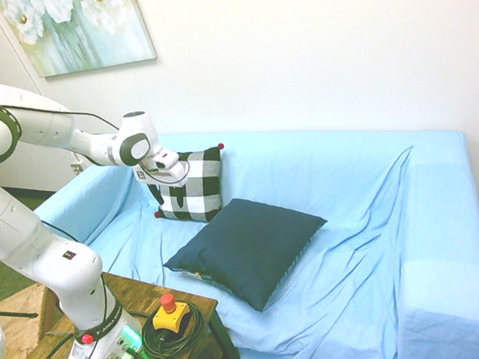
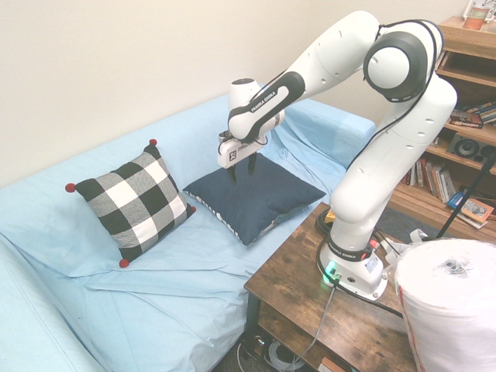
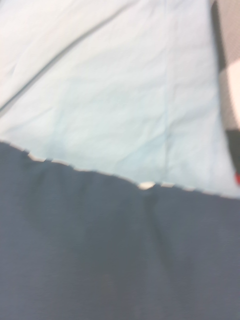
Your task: Lift the pillow
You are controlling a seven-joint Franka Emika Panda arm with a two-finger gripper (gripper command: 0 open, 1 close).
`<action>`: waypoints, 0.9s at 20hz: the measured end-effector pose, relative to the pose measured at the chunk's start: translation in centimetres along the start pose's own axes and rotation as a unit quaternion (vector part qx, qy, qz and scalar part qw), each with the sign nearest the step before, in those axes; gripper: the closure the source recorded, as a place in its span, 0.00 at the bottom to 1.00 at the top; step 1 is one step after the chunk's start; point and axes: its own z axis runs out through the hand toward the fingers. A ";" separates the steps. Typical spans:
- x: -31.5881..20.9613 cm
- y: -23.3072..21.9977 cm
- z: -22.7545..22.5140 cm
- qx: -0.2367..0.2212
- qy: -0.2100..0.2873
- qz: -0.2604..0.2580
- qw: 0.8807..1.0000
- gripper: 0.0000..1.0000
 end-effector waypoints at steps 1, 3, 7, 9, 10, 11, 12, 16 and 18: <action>0.6 0.6 0.9 -0.003 -0.005 0.008 1.000 0.00; 1.4 2.2 3.7 -0.008 -0.015 0.021 1.000 0.00; 2.1 5.3 8.9 -0.025 -0.038 0.044 0.998 0.00; 1.8 6.9 11.2 -0.032 -0.050 0.053 0.997 0.00; 1.6 7.6 12.3 -0.034 -0.054 0.057 0.996 0.00; 1.6 8.0 13.3 -0.037 -0.058 0.062 0.996 0.00; 1.7 8.5 14.5 -0.035 -0.060 0.065 0.995 0.00; 1.8 10.8 19.2 -0.041 -0.077 0.084 0.993 0.00; 1.9 12.2 20.9 -0.044 -0.086 0.094 0.991 0.00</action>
